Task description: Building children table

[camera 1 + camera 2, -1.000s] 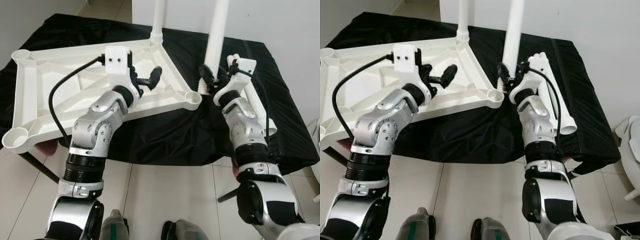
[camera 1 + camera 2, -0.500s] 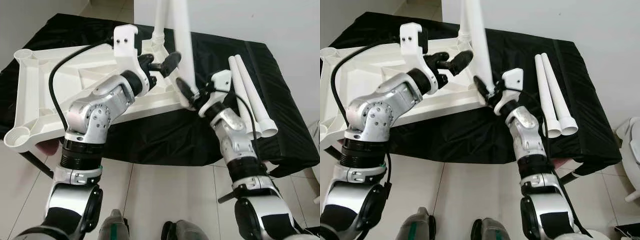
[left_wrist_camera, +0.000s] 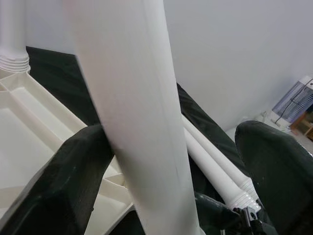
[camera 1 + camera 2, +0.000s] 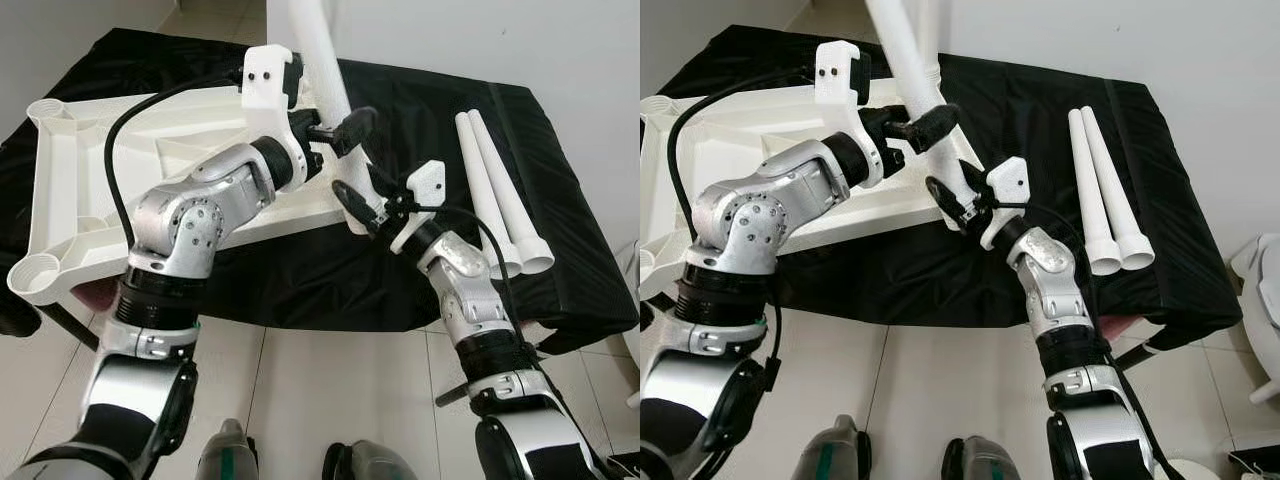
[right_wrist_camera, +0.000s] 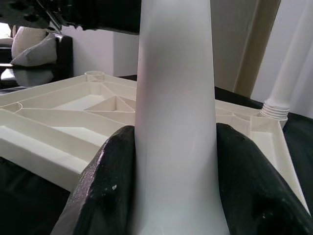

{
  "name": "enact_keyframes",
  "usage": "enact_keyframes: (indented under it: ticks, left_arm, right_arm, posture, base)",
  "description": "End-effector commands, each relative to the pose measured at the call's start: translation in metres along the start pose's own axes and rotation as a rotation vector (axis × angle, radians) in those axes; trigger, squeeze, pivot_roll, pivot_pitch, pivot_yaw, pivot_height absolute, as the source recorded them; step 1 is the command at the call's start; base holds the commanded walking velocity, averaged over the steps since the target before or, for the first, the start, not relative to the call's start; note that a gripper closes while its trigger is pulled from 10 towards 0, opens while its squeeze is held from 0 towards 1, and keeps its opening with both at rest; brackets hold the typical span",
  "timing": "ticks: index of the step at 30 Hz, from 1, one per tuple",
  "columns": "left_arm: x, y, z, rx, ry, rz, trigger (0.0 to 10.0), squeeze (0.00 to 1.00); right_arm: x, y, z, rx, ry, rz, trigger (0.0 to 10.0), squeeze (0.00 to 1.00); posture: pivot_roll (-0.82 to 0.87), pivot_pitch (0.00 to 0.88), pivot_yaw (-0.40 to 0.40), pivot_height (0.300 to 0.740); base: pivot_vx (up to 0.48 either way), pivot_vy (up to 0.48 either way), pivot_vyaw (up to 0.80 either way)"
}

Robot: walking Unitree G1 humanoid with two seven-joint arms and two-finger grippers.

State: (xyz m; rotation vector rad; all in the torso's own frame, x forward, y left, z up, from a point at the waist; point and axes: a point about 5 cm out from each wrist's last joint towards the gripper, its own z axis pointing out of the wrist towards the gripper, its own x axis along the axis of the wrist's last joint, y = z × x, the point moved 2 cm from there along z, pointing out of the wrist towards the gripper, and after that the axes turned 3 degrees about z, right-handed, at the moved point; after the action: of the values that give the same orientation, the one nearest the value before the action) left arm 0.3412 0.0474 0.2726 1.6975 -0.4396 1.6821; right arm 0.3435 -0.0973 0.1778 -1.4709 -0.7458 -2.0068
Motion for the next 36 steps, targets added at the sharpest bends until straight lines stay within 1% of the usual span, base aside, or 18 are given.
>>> enact_keyframes:
  ticks: [1,5,7,12,13,18,19,27,31,33,34,35,36]
  left_arm:
    - [0.005,0.036,-0.002,-0.455,0.023,0.012,10.0,0.0]
    - [0.012,0.036,-0.001,-0.457,0.035,0.016,10.0,0.0]
    - [0.017,0.035,0.0,-0.453,0.044,0.026,10.0,0.0]
    - [0.019,0.034,0.0,-0.453,0.051,0.027,10.0,0.0]
    - [0.021,0.034,0.0,-0.453,0.06,0.027,0.0,0.0]
    - [0.027,0.034,-0.001,-0.443,0.094,0.02,0.0,0.0]
    - [0.03,0.035,-0.001,-0.446,0.115,0.011,0.0,0.0]
    - [0.035,0.037,-0.001,-0.449,0.141,0.006,0.0,0.0]
    - [0.038,0.04,0.0,-0.449,0.158,0.012,0.0,0.0]
    - [0.04,0.04,0.005,-0.404,0.162,0.042,0.0,0.0]
    - [0.04,0.04,0.005,-0.404,0.162,0.042,0.0,0.0]
    - [0.041,0.04,0.007,-0.382,0.158,0.07,10.0,0.0]
    - [0.043,0.041,0.01,-0.36,0.16,0.097,10.0,0.0]
  right_arm:
    - [0.006,-0.003,0.0,0.03,0.028,-0.021,10.0,0.0]
    - [0.004,-0.008,-0.003,0.072,0.014,-0.021,10.0,0.0]
    - [0.002,-0.009,-0.005,0.076,0.004,-0.031,10.0,0.0]
    - [0.001,-0.009,-0.005,0.077,0.001,-0.031,10.0,0.0]
    - [0.001,-0.009,-0.005,0.073,-0.002,-0.031,10.0,0.0]
    - [0.0,-0.008,-0.006,0.063,-0.001,-0.032,10.0,0.0]
    - [0.0,-0.008,-0.006,0.054,-0.001,-0.033,10.0,0.0]
    - [0.0,-0.007,-0.005,0.036,0.0,-0.037,10.0,0.0]
    - [-0.001,-0.003,-0.004,0.0,-0.011,-0.047,10.0,0.0]
    - [-0.005,0.007,-0.002,-0.099,-0.056,-0.063,10.0,0.0]
    - [-0.005,0.007,-0.002,-0.099,-0.056,-0.063,10.0,0.0]
    - [-0.007,0.01,-0.001,-0.136,-0.075,-0.045,10.0,0.0]
    - [-0.006,0.013,0.0,-0.165,-0.073,-0.019,10.0,1.0]
  posture:
    - [0.02,0.0,-0.038,0.74]
    - [0.02,0.0,-0.04,0.74]
    - [0.02,0.0,-0.04,0.74]
    - [0.01,0.0,-0.039,0.74]
    - [0.01,0.0,-0.037,0.74]
    - [0.01,0.0,-0.037,0.74]
    - [0.01,0.0,-0.037,0.74]
    - [0.02,0.0,-0.035,0.74]
    - [0.02,0.0,-0.035,0.74]
    - [0.02,0.0,-0.035,0.74]
    - [0.02,0.0,-0.035,0.74]
    - [0.02,0.0,-0.035,0.74]
    - [0.03,0.0,-0.036,0.74]
  base:
    - [0.0,0.0,0.0]
    - [0.0,0.0,0.0]
    - [0.0,0.0,0.0]
    - [0.0,0.0,0.0]
    - [0.0,0.0,0.0]
    - [0.0,0.0,0.0]
    - [0.0,0.0,0.0]
    - [0.0,0.0,0.0]
    - [0.0,0.0,0.0]
    - [0.0,0.0,0.0]
    - [0.0,0.0,0.0]
    - [0.0,0.0,0.0]
    - [0.0,0.0,0.0]
